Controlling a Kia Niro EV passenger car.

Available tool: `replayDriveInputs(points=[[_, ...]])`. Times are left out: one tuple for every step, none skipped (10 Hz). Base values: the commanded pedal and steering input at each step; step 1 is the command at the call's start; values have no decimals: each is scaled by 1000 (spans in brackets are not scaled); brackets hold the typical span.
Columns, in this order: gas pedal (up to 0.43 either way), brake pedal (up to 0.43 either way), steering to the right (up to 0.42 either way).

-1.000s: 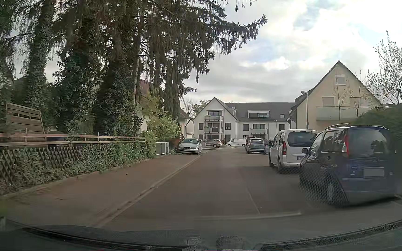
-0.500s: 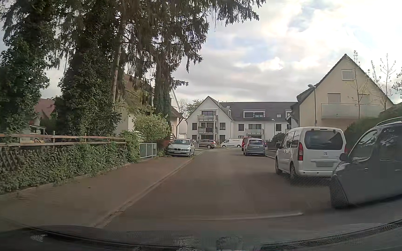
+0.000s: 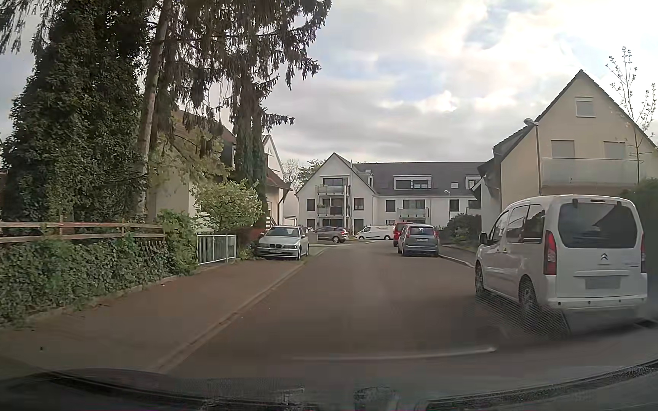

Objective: Follow the waypoints while adhering to traffic rules and regulations

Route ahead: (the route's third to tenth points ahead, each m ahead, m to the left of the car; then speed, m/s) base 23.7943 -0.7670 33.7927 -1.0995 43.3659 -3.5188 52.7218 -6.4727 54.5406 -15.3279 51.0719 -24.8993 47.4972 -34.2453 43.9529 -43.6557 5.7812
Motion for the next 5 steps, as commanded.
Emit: replayDriveInputs(points=[[79,0,15],[79,0,15],[79,0,13],[79,0,11],[79,0,12]])
